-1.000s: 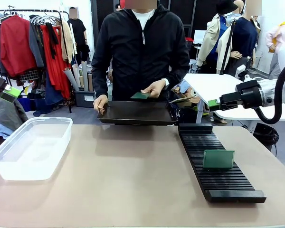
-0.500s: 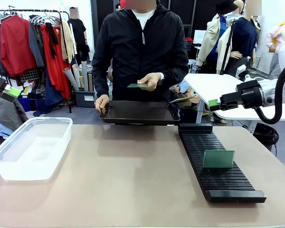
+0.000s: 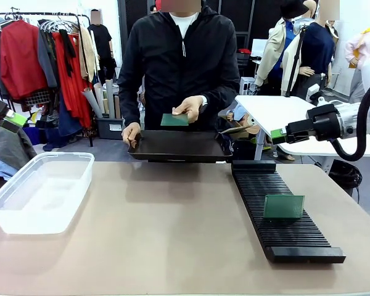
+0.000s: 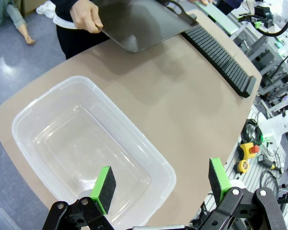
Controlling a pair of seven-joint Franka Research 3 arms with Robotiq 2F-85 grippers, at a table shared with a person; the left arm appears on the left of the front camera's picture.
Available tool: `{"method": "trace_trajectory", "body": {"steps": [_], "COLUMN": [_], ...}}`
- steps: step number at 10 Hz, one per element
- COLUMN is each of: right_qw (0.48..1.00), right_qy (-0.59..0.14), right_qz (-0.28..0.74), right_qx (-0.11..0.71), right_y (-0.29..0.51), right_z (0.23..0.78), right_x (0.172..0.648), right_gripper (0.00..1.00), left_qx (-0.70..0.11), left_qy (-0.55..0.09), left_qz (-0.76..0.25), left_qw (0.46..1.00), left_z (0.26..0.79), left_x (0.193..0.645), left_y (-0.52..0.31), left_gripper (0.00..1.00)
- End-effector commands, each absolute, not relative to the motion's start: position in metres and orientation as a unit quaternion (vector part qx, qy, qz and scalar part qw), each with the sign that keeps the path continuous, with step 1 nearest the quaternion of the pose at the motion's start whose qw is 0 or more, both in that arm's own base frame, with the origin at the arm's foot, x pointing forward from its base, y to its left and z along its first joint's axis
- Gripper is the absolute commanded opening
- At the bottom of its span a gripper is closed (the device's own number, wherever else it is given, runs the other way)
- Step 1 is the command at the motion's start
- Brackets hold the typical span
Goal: Sort PCBs into racks and boxes based on the side picked up.
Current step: Pick up the Blank PCB handed by the Human.
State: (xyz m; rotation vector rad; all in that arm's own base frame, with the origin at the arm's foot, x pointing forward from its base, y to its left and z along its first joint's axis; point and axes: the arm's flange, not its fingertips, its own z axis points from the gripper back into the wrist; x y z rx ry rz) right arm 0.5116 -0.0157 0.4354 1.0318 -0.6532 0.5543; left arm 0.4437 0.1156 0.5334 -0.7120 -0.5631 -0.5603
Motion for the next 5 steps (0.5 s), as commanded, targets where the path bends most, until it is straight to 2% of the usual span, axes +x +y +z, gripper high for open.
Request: {"method": "trace_trajectory", "body": {"steps": [1,5], "right_qw": [0.779,0.779], "right_qy": [-0.314,-0.314], "right_qz": [0.26,0.26], "right_qx": [0.477,0.477], "right_y": [-0.0146,-0.0146], "right_z": [0.4357,0.4357], "right_x": [0.5124,0.5124], "right_gripper": [1.0,1.0], "left_qx": [-0.343,-0.343], "left_qy": [-0.269,-0.269], "left_qz": [-0.266,-0.266], "left_qw": [0.86,0.86], "left_z": [0.5339,0.5339], "left_x": [0.4421,0.4421], "left_y": [0.1143,0.1143], "left_gripper": [1.0,1.0]}}
